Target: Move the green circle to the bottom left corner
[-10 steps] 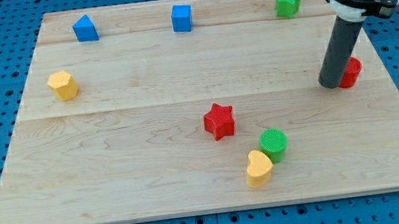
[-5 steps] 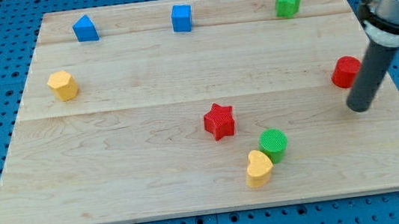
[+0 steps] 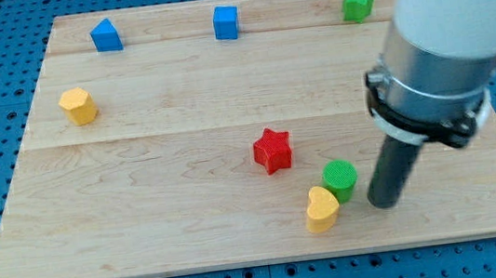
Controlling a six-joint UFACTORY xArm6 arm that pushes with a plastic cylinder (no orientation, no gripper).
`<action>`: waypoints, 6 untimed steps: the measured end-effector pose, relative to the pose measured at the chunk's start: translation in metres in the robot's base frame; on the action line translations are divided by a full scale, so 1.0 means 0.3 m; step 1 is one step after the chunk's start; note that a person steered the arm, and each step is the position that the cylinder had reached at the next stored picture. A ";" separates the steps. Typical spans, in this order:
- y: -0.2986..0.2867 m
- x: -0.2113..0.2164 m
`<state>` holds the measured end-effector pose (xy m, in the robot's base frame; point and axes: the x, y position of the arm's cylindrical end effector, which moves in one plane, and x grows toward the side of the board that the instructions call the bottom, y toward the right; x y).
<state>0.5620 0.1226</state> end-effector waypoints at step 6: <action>-0.957 -0.075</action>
